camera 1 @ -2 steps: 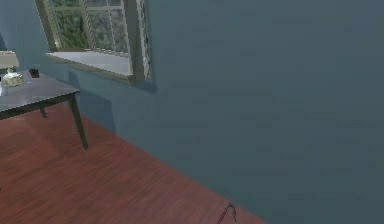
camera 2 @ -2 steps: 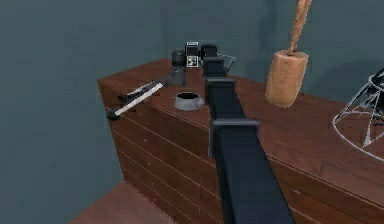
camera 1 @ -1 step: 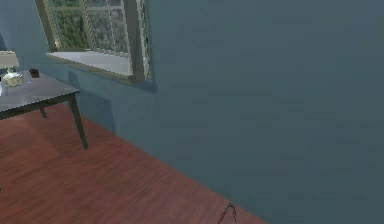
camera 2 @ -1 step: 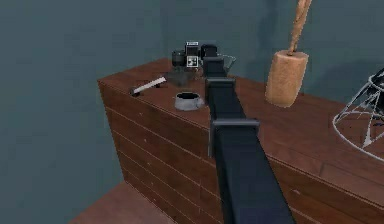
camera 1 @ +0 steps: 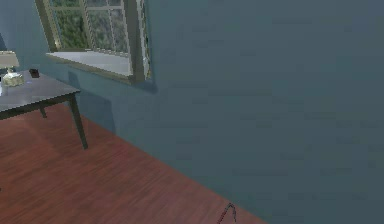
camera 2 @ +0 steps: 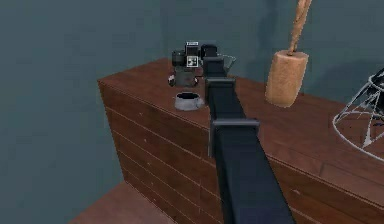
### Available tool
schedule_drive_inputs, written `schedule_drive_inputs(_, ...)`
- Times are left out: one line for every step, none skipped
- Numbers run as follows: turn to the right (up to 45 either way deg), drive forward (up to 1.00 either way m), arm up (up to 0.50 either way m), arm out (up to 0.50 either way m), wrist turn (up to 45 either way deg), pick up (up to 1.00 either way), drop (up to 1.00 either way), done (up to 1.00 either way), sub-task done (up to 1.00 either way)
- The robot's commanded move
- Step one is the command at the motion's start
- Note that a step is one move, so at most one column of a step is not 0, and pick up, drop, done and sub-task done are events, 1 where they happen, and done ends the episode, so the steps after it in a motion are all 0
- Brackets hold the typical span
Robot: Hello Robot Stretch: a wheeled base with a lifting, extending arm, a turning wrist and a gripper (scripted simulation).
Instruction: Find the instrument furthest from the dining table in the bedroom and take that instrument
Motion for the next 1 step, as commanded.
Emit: schedule_drive_inputs(0.0,0.00,-0.10,0.00,0.0,0.00,0.00,0.00,0.00)
